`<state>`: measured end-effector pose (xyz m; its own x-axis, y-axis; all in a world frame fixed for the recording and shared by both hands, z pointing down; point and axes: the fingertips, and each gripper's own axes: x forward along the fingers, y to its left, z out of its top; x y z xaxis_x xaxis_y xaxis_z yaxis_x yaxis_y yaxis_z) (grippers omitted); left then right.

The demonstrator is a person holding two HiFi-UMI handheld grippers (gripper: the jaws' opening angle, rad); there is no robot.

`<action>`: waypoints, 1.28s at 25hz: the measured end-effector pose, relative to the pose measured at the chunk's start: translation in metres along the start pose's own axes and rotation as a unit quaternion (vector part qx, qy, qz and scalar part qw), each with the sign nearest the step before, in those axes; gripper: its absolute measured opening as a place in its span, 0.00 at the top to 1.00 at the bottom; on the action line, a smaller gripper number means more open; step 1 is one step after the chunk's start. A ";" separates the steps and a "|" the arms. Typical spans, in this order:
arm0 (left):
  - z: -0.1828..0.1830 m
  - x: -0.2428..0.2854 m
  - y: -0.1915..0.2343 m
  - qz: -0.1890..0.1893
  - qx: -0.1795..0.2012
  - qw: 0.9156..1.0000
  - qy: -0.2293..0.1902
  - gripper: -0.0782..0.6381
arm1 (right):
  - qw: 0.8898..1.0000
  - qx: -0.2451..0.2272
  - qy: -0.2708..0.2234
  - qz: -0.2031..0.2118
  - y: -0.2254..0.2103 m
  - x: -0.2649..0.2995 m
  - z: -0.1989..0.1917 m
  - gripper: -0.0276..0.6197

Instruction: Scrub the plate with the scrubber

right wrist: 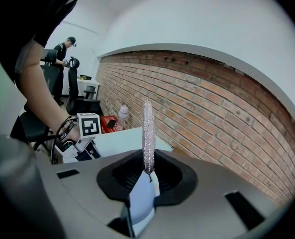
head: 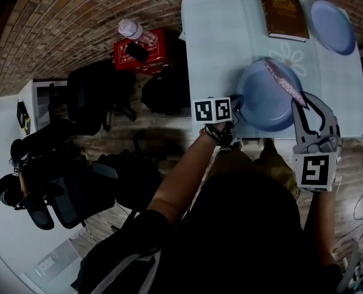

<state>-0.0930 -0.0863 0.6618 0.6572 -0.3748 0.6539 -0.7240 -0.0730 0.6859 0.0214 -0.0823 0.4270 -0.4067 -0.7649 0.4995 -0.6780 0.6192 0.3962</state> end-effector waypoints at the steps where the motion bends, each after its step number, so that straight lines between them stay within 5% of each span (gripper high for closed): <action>1: 0.000 0.001 0.003 0.003 -0.011 1.000 -0.002 0.82 | 1.000 -0.007 -0.002 0.001 0.000 0.000 0.001 0.82; 13: 0.008 -0.012 -0.001 0.034 -0.007 0.999 -0.025 0.84 | 0.999 -0.029 -0.018 0.001 -0.002 -0.004 0.011 0.82; 32: 0.107 -0.119 -0.104 -0.013 0.042 0.983 -0.180 0.84 | 0.995 -0.057 -0.083 0.003 -0.028 -0.019 0.054 0.82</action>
<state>-0.1182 -0.1328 0.4782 0.5703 -0.6726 0.4715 -0.7328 -0.1571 0.6621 0.0149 -0.0946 0.3643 -0.5117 -0.7747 0.3714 -0.6061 0.6319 0.4830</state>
